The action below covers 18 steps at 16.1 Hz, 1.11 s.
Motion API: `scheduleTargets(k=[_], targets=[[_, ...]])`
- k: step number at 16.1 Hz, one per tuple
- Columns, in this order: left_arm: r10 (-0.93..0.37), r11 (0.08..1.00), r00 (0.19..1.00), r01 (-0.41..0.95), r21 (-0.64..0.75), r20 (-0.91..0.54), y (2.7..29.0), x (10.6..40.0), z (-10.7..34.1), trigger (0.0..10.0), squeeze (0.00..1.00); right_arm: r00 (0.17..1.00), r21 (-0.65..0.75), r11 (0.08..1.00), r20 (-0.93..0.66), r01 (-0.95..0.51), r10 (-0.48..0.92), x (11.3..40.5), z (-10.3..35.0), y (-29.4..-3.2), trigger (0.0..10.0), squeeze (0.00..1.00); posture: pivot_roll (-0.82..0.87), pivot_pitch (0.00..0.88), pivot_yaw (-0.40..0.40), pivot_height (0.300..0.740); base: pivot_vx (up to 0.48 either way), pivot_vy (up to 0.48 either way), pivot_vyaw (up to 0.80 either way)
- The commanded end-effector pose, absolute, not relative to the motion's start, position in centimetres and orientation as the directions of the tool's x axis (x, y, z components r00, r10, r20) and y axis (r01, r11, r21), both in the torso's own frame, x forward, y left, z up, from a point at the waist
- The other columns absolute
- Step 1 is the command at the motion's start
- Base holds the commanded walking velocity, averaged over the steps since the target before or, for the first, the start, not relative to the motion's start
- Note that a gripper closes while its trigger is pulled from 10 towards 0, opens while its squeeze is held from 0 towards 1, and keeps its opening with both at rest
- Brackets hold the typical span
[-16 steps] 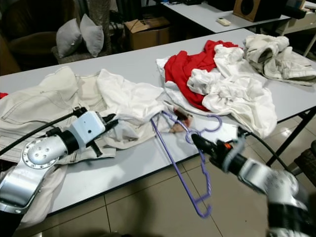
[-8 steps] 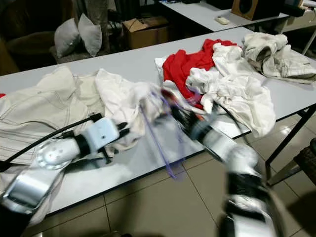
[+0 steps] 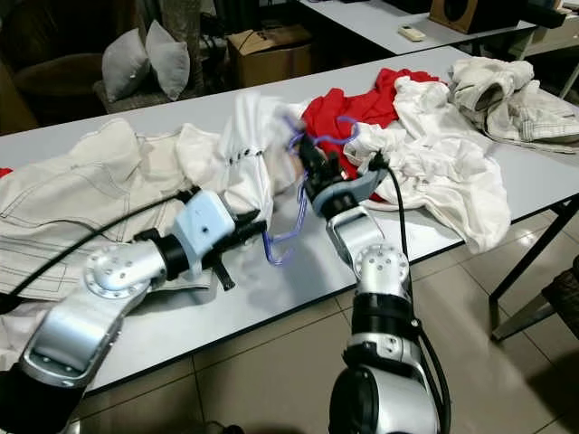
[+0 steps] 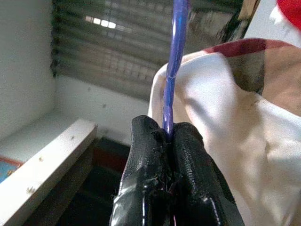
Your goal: Hang hanger
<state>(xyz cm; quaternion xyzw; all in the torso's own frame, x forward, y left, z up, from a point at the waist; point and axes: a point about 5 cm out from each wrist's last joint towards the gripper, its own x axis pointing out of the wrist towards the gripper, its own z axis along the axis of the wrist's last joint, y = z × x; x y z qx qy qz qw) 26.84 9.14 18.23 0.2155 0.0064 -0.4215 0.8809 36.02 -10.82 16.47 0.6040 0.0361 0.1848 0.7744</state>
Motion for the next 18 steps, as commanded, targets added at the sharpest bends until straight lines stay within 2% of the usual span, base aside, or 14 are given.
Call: scheduleTargets(k=[1, 5, 9, 11, 13, 16, 18], targets=[[-0.748, 0.555, 0.639, 0.750, 0.360, -0.178, 9.3, 26.7, 18.9, 0.0, 0.00, 0.945, 0.954, 0.197, 0.167, -0.227, 0.280, 36.6, 17.0, -10.8, 10.0, 0.00, -0.12, 0.000, 0.082, 0.740, 0.000, 0.000, 0.00], [-0.733, 0.582, 0.658, 0.738, 0.341, -0.171, 10.5, 26.3, 19.7, 0.0, 0.00, 0.974, 0.964, 0.231, 0.084, -0.133, 0.213, 37.4, 16.2, -11.2, 10.0, 0.00, -0.10, 0.000, 0.070, 0.740, 0.000, 0.000, 0.00], [-0.799, 0.528, 0.581, 0.801, 0.284, -0.155, 9.2, 25.5, 20.2, 0.0, 0.00, 0.983, 0.975, 0.195, 0.076, -0.109, 0.170, 38.1, 16.4, -11.0, 10.0, 0.00, -0.09, 0.000, 0.065, 0.740, 0.000, 0.000, 0.00], [-0.852, 0.455, 0.496, 0.860, 0.231, -0.169, 7.9, 24.7, 20.3, 0.0, 0.00, 0.984, 0.975, 0.193, 0.076, -0.107, 0.161, 38.7, 16.8, -10.4, 10.0, 0.00, -0.09, 0.000, 0.065, 0.740, 0.000, 0.000, 0.00], [-0.858, 0.456, 0.491, 0.863, 0.217, -0.150, 7.3, 24.9, 20.6, 0.0, 0.00, 0.985, 0.974, 0.205, 0.067, -0.099, 0.157, 38.9, 16.9, -10.1, 10.0, 0.00, -0.09, 0.000, 0.064, 0.740, 0.000, 0.000, 0.00], [-0.822, 0.563, 0.570, 0.808, 0.175, 0.011, 6.3, 27.1, 23.3, 0.0, 0.00, 0.973, 0.915, 0.392, 0.009, -0.101, 0.229, 38.8, 16.3, -9.0, 10.0, 0.00, -0.09, 0.000, 0.075, 0.740, 0.000, 0.000, 0.00], [-0.792, 0.610, 0.602, 0.782, 0.124, 0.103, 6.5, 27.7, 25.0, 0.0, 0.00, 0.968, 0.869, 0.483, -0.021, -0.105, 0.249, 38.5, 15.7, -9.1, 10.0, 0.00, -0.10, 0.000, 0.083, 0.740, 0.000, 0.000, 0.00]])
